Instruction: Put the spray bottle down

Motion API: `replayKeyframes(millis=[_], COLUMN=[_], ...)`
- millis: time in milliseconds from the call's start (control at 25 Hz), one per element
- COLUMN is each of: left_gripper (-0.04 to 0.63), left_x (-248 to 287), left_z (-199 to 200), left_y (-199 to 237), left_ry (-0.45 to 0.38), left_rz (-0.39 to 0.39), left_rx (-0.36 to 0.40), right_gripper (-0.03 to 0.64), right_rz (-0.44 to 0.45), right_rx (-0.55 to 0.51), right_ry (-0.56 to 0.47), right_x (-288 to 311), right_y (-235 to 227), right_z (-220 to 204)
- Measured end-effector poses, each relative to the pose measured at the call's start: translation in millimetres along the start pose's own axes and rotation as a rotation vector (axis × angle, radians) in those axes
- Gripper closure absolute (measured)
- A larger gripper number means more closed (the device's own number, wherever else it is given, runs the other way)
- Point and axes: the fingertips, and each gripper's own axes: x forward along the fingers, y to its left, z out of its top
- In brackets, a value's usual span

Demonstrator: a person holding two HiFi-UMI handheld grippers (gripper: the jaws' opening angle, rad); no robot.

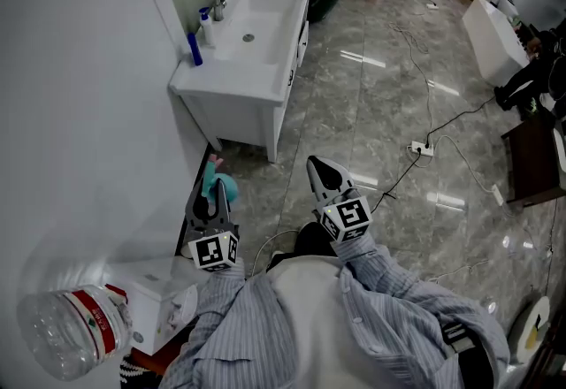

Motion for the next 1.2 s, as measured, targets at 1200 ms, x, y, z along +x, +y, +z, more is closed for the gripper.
replayKeyframes(millis=[1200], left_gripper=[0.469], left_x=[307], left_z=[-7], left_y=[29], left_ry=[0.03], left_rz=[-0.032], left_rx=[0.084], right_gripper=[0.601], right_rz=[0.057], right_rx=[0.086], right_ry=[-0.029], right_x=[269], right_y=[-168], right_z=[8])
